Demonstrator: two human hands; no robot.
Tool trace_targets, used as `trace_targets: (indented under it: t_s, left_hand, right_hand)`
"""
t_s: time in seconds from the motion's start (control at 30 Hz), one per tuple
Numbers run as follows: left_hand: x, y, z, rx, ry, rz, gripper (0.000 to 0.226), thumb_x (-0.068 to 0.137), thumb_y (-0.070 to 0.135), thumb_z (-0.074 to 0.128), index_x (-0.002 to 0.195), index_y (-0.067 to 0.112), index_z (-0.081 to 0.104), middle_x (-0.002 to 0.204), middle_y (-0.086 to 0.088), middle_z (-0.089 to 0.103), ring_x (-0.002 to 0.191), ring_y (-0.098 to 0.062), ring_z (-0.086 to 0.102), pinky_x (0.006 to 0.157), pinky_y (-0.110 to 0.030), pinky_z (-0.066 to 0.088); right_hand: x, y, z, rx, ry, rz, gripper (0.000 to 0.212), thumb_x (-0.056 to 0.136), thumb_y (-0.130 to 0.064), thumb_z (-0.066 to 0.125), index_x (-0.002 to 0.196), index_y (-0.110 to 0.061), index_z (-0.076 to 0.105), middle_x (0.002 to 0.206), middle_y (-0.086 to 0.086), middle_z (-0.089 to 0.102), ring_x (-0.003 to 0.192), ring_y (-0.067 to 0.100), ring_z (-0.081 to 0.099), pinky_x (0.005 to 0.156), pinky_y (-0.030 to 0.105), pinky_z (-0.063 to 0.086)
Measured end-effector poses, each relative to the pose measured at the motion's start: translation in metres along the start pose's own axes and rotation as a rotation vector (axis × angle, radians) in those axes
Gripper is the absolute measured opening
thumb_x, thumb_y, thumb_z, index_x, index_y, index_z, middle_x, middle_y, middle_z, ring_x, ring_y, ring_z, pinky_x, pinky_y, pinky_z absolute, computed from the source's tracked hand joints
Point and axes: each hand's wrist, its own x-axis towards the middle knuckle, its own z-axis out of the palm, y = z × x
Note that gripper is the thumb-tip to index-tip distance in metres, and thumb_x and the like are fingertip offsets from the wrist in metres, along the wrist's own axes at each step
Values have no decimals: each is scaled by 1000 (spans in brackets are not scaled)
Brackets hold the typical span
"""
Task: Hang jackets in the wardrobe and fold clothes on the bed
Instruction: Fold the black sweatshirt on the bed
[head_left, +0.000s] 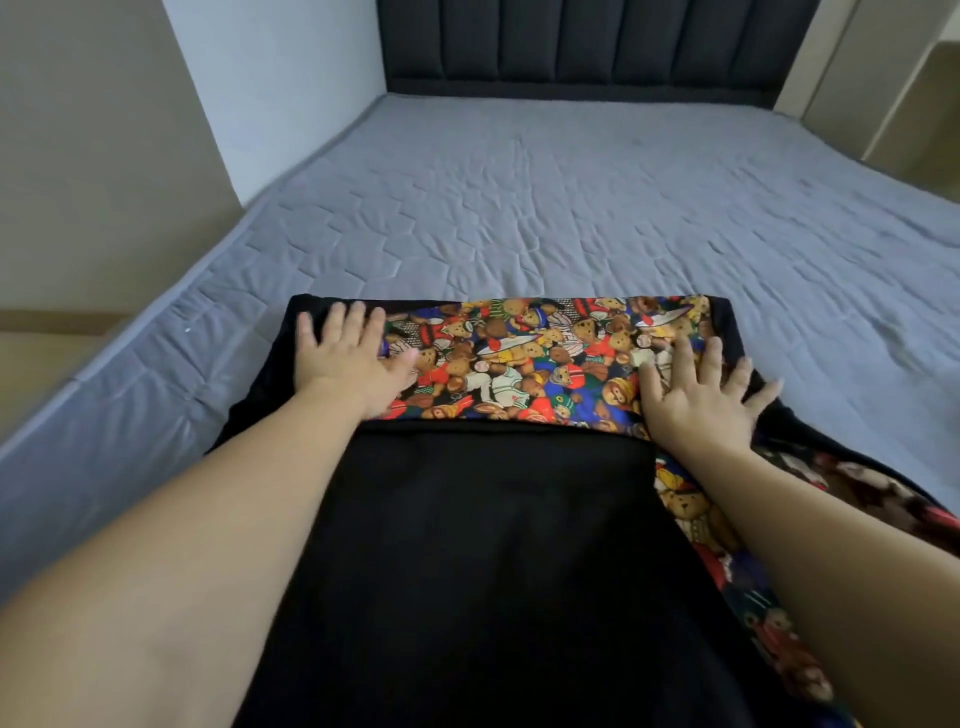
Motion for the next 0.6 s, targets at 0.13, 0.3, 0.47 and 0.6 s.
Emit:
trace_targets:
  t_s: [0.13,0.3,0.47,0.6]
  left_hand:
    - [-20,-23,9,-96,-13,-61,83,90,71,-2,157,23,-3,165,2,-7,151,-21,-10,120,-50,-8]
    - [-57,-3,-13,60,70,-21,68,99,52,11,157,16,5,164,-4,-6,149,-28,-11,117,-56,-13]
    - [-152,50,-33,-303,86,486,33,93,36,42,123,23,46,132,-3,45,121,-28,42,100,-44,35]
    - [-223,67,-65,-387,-440,605,21,85,48,52,86,28,49,95,9,55,85,-18,58,71,-36,46]
  right_hand:
    - [-32,15,-3,-48,-74,-57,79,88,-73,4,155,-31,-5,163,9,-6,148,36,-9,114,54,-15]
    - [-83,38,-12,-81,-263,-183,81,85,-72,-4,153,-29,-15,160,4,-21,147,23,-21,113,48,-20]
    - [-123,61,-28,-35,-366,-444,98,67,-85,-14,152,-35,-12,161,-7,-19,146,14,-23,115,46,-19]
    - [-143,65,-38,-85,-407,-574,101,69,-90,0,153,-34,-11,161,-8,-15,147,13,-19,116,48,-16]
